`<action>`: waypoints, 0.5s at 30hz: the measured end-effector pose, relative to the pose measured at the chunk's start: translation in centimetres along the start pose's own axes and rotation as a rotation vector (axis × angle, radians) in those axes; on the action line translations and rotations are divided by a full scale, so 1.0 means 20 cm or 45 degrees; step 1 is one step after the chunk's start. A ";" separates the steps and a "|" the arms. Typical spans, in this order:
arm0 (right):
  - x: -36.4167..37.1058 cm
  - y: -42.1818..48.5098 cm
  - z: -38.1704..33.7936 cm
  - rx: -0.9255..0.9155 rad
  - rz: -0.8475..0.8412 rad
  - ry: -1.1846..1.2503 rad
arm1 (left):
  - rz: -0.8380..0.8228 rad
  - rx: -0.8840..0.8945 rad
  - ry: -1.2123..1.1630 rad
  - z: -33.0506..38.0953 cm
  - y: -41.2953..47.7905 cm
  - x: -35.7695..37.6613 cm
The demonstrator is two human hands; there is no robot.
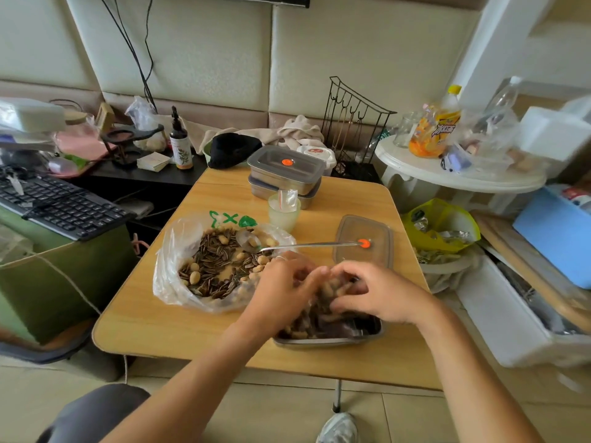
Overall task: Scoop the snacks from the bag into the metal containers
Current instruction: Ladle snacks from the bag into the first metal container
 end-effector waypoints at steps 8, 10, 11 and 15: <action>0.06 -0.04 -0.01 0.100 -0.155 -0.565 | -0.174 0.383 0.443 0.02 -0.06 0.12; 0.07 -0.06 0.00 0.109 -0.145 -0.596 | -0.171 0.376 0.447 0.03 -0.06 0.12; 0.07 -0.06 0.01 0.114 -0.140 -0.589 | -0.176 0.376 0.457 0.02 -0.06 0.12; 0.10 -0.06 0.01 0.149 -0.079 -0.603 | -0.217 0.371 0.554 0.00 -0.07 0.15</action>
Point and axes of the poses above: each hand's wrist, its own y-axis towards the middle knuckle, its own x-axis out of the palm, z = x × y, the point moved 10 cm from there along y, towards the middle knuckle, and after that the axes turned 5 degrees about z, right-handed, at the moved point
